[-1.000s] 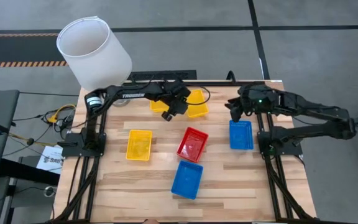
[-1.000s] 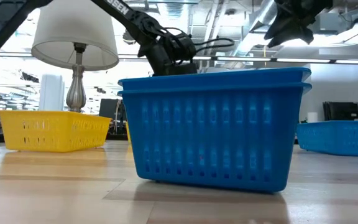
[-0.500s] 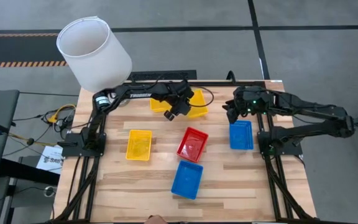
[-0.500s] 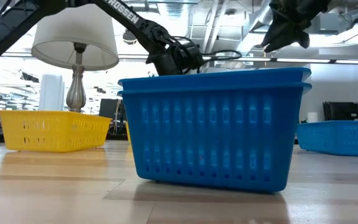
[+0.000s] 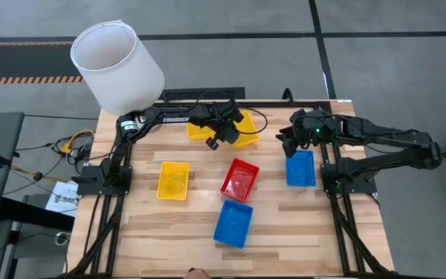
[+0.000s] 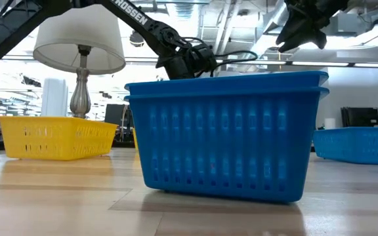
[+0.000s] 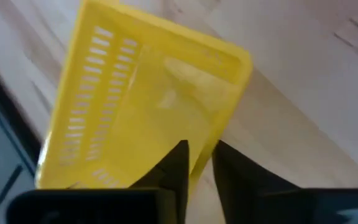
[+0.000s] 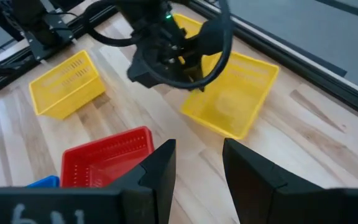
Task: Stack baskets by color
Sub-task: Stack the top right yellow basket on top of the top left yellow basket
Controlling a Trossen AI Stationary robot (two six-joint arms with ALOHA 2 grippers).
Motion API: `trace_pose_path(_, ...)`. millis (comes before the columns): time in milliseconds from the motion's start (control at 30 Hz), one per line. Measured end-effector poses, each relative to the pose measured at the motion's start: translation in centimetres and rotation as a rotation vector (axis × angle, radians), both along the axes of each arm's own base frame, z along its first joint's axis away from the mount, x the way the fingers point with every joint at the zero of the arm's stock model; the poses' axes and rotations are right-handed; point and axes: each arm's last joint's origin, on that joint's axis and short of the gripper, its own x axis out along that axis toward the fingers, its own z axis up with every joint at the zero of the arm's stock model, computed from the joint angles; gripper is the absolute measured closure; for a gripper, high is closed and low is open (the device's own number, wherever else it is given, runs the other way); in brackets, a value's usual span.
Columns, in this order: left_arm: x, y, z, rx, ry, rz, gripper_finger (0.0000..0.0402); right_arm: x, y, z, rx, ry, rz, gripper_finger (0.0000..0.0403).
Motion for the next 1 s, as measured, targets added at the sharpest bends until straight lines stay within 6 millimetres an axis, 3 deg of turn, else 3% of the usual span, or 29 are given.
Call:
trace_pose_path(167, 0.3, 0.0, 0.1, 0.015, -0.027, -0.004, 0.0393, 0.1, 0.4, 0.0, 0.017, -0.008, 0.011, 0.0246)
trace_pose_path(400, 0.3, -0.1, 0.2, 0.023, -0.026, -0.002, 0.0398, 0.3, 1.0, 0.1, 0.027, -0.028, 0.035, 0.0246)
trace_pose_path(567, 1.4, -0.7, 1.0, 0.143, -0.082, 0.0, 0.04, 0.4, 1.2, 0.2, 0.026, -0.045, 0.042, 0.0246)
trace_pose_path(700, 3.1, -1.8, 3.8, 0.244, -0.15, 0.053, 0.0401, 0.4, 1.2, 0.3, 0.024, -0.047, 0.039, 0.0246)
trace_pose_path(833, 3.8, -3.2, 8.6, 0.31, -0.201, 0.278, 0.0401, 0.3, 0.9, 0.3, -0.011, -0.043, -0.014, 0.0246)
trace_pose_path(1000, 0.8, -4.3, 14.6, 0.159, -0.241, 0.555, 0.0401, 0.2, 0.6, 0.3, -0.075, -0.032, -0.103, 0.0246)
